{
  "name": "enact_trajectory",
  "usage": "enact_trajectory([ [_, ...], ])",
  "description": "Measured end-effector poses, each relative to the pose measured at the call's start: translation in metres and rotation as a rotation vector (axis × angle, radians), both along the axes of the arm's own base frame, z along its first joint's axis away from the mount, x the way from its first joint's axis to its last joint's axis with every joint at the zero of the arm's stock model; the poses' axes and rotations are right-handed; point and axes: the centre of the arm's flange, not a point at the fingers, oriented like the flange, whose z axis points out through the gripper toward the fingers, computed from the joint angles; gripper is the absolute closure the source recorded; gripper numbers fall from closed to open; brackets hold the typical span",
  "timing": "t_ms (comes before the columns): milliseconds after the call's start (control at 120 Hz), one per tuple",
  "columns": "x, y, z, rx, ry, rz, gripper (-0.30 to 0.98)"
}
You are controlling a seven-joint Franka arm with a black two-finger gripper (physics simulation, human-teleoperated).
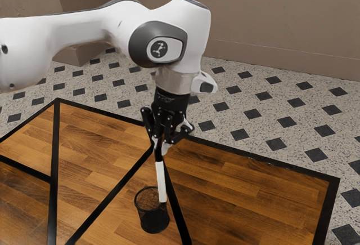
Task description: Put the marker into the pen holder.
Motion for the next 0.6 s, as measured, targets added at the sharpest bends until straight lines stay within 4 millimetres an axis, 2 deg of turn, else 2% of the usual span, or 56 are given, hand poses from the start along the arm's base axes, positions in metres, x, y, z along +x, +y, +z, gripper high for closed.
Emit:
enact_trajectory([
  [83,0.010,0.008,-0.011,0.015,0.016,0.031,0.75],
  [200,0.021,0.019,-0.038,0.040,0.056,0.068,0.75],
  [433,0.038,0.054,-0.051,0.052,0.067,0.154,0.75],
  [600,0.054,0.074,-0.084,0.059,0.108,0.195,0.75],
])
